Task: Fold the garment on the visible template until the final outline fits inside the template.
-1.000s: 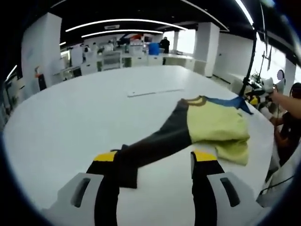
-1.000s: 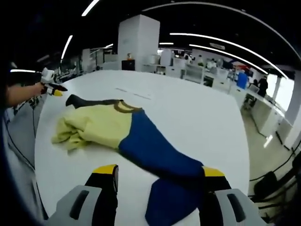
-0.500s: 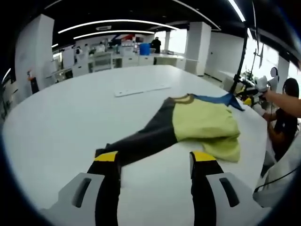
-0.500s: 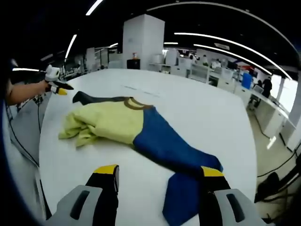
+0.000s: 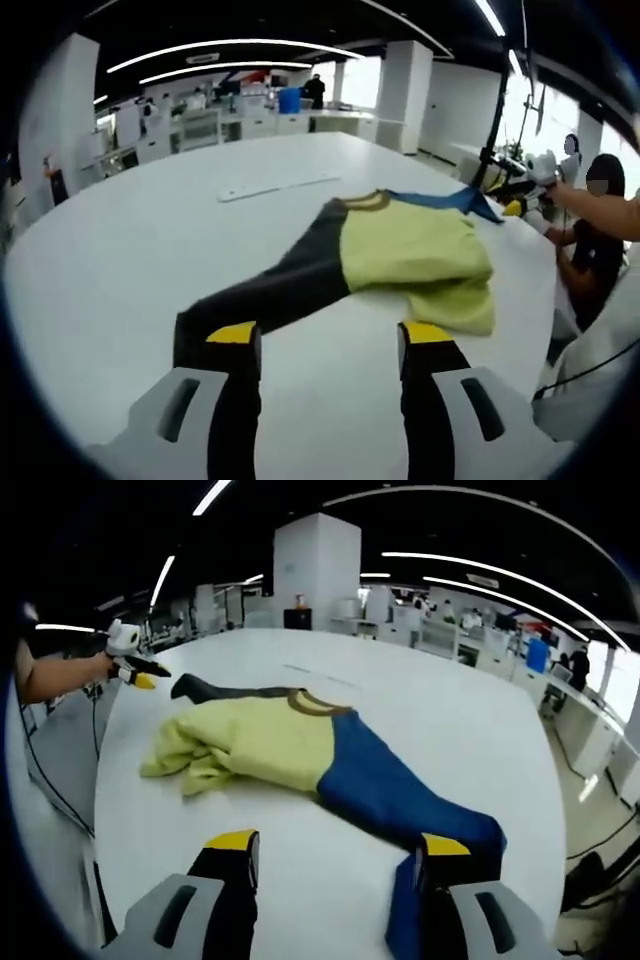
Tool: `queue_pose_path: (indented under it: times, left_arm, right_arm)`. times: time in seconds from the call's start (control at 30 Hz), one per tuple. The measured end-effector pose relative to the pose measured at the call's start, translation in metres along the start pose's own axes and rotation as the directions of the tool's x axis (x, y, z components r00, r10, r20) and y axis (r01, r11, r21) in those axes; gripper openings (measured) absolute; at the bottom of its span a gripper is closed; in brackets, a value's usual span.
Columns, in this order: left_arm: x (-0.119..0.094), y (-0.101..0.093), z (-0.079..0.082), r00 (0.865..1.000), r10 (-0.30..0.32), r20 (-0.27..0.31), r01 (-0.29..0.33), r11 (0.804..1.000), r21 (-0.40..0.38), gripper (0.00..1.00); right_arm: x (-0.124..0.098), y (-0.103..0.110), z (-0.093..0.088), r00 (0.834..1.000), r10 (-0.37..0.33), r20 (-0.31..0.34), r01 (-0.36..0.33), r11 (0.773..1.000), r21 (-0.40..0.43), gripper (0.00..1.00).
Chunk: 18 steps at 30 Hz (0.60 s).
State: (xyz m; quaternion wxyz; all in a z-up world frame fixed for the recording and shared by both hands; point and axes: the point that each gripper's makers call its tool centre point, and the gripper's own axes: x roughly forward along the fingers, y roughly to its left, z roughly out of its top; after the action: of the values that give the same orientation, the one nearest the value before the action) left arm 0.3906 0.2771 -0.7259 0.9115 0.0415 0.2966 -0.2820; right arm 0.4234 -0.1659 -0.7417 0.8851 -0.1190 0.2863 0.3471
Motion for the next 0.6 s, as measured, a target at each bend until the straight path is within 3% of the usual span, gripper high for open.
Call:
queue_pose_path:
  times: [0.6]
  left_arm:
    - [0.012, -0.023, -0.018, 0.997, -0.058, -0.044, 0.058, 0.998, 0.005, 0.43]
  right_arm:
    - [0.025, 0.028, -0.008, 0.995, 0.089, -0.040, -0.089, 0.996, -0.017, 0.50]
